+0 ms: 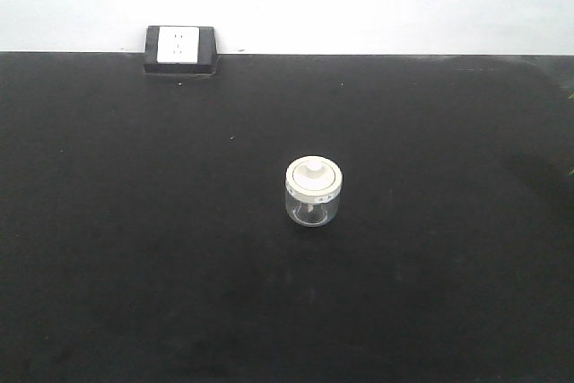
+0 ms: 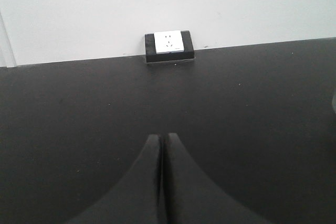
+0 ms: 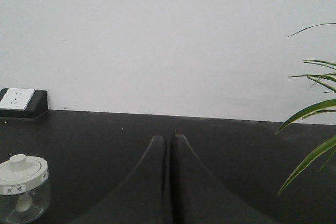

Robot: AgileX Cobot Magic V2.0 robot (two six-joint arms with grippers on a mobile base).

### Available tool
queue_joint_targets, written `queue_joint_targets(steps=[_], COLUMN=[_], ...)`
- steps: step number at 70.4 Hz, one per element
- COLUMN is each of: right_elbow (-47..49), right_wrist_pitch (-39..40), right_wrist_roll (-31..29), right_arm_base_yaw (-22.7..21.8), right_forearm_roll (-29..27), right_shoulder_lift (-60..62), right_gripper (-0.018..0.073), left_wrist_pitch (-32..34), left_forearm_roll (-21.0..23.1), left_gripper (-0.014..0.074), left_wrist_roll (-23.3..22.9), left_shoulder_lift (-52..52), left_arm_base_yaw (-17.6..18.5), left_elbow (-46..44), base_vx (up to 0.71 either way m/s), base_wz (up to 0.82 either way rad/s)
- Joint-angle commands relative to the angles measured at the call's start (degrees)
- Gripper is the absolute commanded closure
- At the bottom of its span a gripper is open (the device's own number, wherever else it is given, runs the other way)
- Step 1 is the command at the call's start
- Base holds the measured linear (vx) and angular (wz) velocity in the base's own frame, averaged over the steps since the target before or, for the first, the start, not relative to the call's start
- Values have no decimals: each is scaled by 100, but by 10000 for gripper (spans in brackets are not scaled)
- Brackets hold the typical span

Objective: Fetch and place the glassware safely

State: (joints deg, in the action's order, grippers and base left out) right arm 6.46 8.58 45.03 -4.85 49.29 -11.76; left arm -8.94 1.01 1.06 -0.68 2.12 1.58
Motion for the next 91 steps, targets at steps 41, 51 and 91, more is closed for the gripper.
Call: queue_joint_targets(steps=[41,51,91], right_elbow=[153,153,-34], right_wrist_pitch=[-27,-386,-1592], right_wrist_roll=[-3570,-5141,-5082], right_arm_base_yaw=[-47,-47,115], right_forearm_roll=[-3833,-5389,-4929], right_shoulder_lift=[-51,-51,1306], right_gripper=[559,559,559], left_wrist_pitch=[486,486,486], left_forearm_roll=[59,59,59], left_gripper=[603,603,603], left_wrist_roll=[-31,-31,-31], left_shoulder_lift=[-70,-70,-70], left_arm_base_yaw=[-11,-11,-11], left_elbow=[166,166,166], base_vx=[0,0,0], base_wz=[0,0,0])
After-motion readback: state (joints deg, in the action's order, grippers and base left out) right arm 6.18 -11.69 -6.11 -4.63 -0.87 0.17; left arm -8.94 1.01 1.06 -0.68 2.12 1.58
